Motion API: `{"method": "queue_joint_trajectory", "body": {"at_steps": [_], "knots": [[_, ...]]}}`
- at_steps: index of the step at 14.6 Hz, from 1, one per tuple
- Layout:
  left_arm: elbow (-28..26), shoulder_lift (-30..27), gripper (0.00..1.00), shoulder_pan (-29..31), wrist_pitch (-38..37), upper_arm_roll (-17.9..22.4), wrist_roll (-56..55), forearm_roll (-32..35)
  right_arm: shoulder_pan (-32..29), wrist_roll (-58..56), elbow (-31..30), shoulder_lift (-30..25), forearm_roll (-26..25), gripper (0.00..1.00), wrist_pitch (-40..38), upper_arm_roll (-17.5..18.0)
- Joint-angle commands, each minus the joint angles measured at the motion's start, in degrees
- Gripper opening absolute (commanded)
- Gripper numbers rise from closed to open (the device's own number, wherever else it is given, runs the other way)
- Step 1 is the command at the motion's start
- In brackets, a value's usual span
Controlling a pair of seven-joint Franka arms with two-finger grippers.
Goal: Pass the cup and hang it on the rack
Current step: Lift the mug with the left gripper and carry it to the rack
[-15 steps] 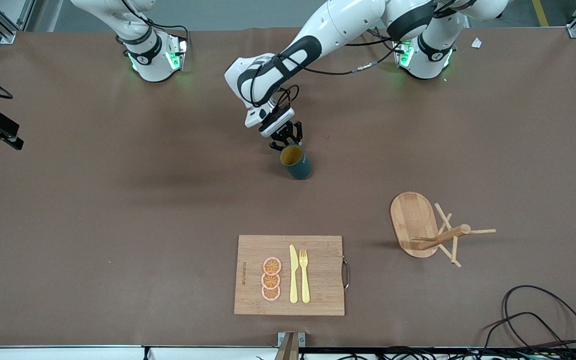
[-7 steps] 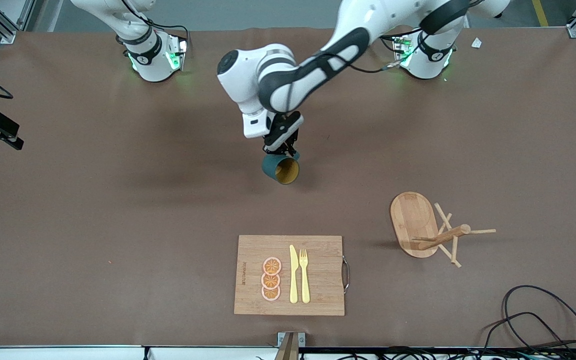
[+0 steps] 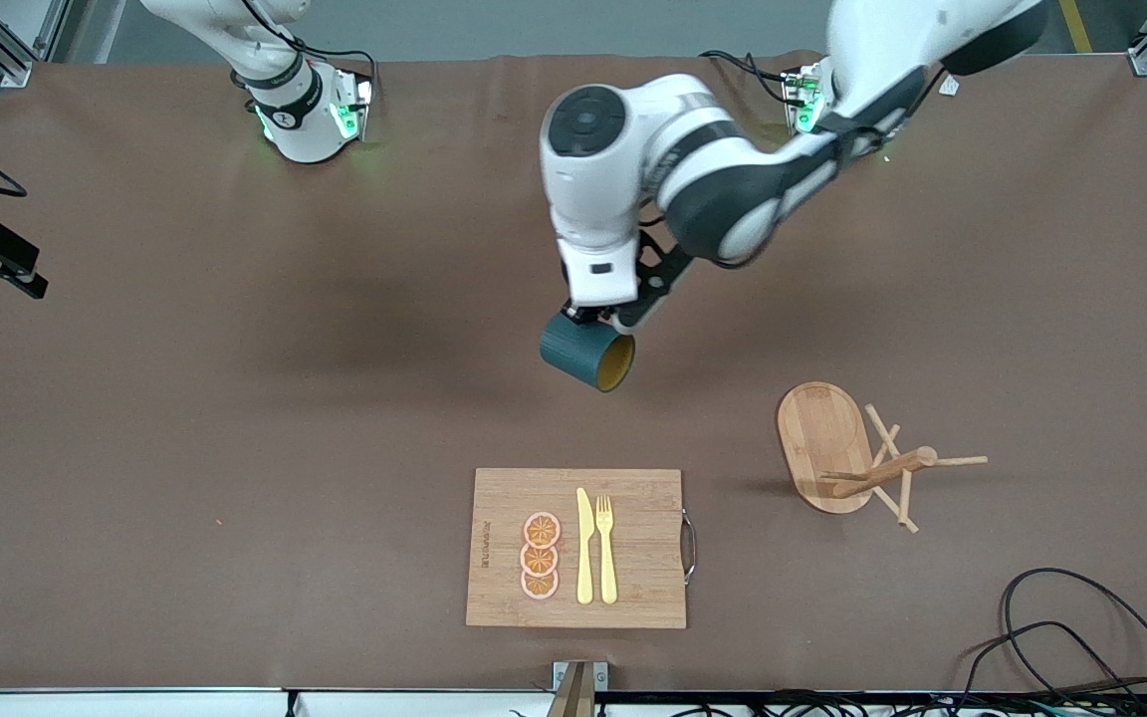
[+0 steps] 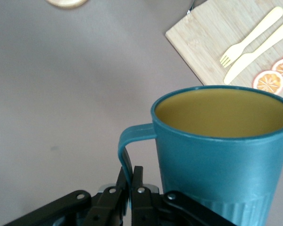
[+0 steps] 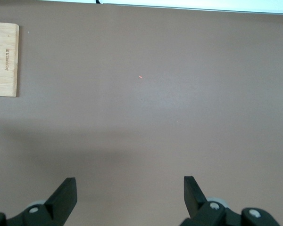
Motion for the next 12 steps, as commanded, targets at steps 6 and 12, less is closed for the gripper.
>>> {"method": "queue_joint_trajectory", "body": {"at_steps": [6, 12], "knots": [[-7.13, 0.13, 0.00, 23.65, 6.09, -15.01, 7.29, -17.24, -0.34, 0.88, -0.77, -0.93, 0.73, 1.00, -0.17, 0.08], [-16.02, 1.45, 0.00, 43.62, 8.21, -22.85, 22.31, -27.96, -0.51, 0.70, -0.86, -0.84, 0.82, 1.00, -0.34, -0.01]]}}
